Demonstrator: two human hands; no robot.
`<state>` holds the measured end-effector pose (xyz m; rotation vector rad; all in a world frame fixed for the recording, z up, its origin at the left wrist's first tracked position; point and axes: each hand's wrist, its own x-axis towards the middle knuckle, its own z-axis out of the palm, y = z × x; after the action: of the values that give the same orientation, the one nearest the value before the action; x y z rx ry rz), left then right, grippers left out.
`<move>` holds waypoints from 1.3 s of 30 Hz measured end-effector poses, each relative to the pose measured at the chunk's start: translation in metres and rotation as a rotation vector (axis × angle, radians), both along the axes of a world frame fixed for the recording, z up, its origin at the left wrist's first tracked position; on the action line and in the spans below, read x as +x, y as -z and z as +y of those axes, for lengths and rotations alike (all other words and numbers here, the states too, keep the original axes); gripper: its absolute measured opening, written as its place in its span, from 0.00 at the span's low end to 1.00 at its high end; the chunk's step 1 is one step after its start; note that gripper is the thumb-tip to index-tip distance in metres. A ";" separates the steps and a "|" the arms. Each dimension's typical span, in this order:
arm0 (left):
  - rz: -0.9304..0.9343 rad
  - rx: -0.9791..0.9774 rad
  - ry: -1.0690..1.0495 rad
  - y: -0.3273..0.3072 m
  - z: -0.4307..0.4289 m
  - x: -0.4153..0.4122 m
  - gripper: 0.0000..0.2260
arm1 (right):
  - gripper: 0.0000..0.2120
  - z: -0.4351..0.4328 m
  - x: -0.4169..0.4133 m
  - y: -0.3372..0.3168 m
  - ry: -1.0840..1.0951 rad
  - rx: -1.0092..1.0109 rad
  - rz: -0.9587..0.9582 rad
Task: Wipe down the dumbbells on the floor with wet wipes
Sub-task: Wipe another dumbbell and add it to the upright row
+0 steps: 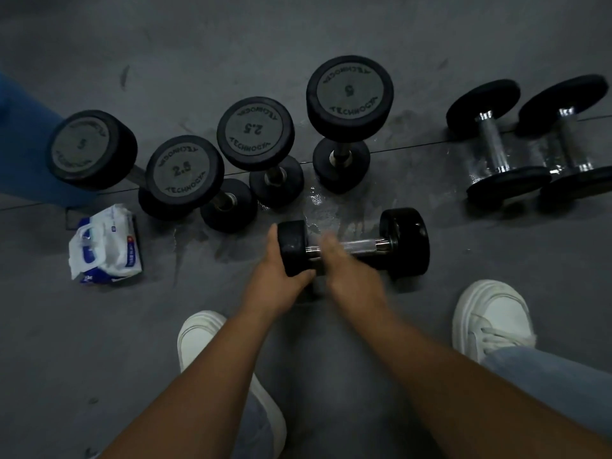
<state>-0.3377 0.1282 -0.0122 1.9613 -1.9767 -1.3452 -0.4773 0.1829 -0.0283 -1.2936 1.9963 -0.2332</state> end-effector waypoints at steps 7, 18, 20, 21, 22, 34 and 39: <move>0.059 0.020 -0.052 0.006 0.001 0.003 0.50 | 0.21 -0.006 0.000 -0.010 -0.159 -0.032 -0.024; 0.176 -0.019 -0.134 0.013 -0.004 0.004 0.38 | 0.25 0.008 -0.016 0.007 0.180 -0.086 0.010; 0.306 0.054 -0.239 0.011 -0.004 0.000 0.32 | 0.27 0.015 -0.007 0.006 0.158 -0.102 0.030; 0.384 0.135 -0.323 0.011 -0.005 -0.003 0.29 | 0.26 0.016 -0.005 0.007 0.117 -0.139 -0.018; 0.450 0.240 -0.418 0.011 -0.007 -0.006 0.27 | 0.25 0.013 -0.005 0.006 0.098 -0.200 -0.087; 0.415 0.680 -0.671 0.002 -0.041 -0.023 0.22 | 0.23 -0.028 -0.026 -0.010 -0.035 -0.314 0.046; 0.503 0.557 -0.686 -0.005 -0.022 -0.027 0.05 | 0.25 -0.026 -0.042 -0.015 -0.168 -0.319 0.128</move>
<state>-0.3645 0.1061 -0.0072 1.9133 -0.6564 -1.9973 -0.5195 0.1565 -0.0133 -1.7060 1.9986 -0.4103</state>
